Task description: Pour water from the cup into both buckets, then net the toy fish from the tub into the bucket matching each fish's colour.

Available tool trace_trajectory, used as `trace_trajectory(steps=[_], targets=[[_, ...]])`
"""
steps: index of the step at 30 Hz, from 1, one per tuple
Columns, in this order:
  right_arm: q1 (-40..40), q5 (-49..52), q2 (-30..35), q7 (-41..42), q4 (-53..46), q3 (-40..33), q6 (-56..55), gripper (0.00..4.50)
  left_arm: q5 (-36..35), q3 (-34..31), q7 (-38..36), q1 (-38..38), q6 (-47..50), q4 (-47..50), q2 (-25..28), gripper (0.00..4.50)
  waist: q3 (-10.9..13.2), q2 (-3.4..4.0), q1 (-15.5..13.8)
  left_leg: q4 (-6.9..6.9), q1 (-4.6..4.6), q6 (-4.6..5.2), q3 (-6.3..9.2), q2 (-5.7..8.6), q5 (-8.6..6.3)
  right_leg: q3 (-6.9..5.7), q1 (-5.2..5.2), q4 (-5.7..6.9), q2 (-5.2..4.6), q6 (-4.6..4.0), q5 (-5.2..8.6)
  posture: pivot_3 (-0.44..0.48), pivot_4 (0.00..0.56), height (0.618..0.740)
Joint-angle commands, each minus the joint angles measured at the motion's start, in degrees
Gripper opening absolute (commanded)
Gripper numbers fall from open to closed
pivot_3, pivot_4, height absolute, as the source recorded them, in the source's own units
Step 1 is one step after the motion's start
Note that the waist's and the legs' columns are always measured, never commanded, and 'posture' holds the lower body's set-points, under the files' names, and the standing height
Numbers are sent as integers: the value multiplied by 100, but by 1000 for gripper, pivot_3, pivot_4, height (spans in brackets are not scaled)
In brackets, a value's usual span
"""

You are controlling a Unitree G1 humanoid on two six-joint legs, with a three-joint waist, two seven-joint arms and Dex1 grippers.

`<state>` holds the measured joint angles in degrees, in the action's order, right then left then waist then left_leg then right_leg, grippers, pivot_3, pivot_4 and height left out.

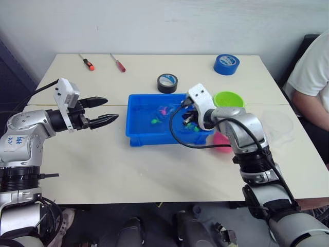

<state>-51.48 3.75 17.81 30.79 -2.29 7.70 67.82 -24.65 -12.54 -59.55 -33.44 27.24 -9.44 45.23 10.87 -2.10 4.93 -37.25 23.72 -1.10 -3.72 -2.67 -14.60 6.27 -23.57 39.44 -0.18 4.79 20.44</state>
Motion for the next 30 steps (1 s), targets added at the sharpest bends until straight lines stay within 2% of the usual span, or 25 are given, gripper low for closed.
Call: trace_trajectory(steps=[1,14,20,25,30], targets=[[-84,301,149,7,-623,-360,293,0,-77,-51,-44,-192,-64,101,106,4122,0,0,-3,1,1,0,1,0,0,0,0,-2,-1,0,0,0,150,734],[602,1106,49,-150,-1456,-1213,97,0,-20,107,-141,-446,-190,-130,43,4122,0,0,2,0,35,0,11,1,1,0,-22,-11,-1,0,0,0,150,734],[987,1246,239,-163,-1694,-1291,-288,0,-30,260,-264,-516,-242,-167,-24,4122,0,0,0,0,38,0,13,1,1,-1,-21,-17,-2,0,0,0,150,734],[1156,1636,661,74,-1901,-1741,-65,0,-48,347,-300,-615,-263,-135,-112,4122,0,0,-15,2,39,0,14,2,1,-3,-20,-20,-2,0,0,0,150,734],[1664,1943,1665,293,-2409,-2463,300,0,-7,394,-153,-607,-200,-51,-162,4122,0,0,-47,8,40,1,17,1,1,-3,-18,-33,-2,1,0,0,150,734]])
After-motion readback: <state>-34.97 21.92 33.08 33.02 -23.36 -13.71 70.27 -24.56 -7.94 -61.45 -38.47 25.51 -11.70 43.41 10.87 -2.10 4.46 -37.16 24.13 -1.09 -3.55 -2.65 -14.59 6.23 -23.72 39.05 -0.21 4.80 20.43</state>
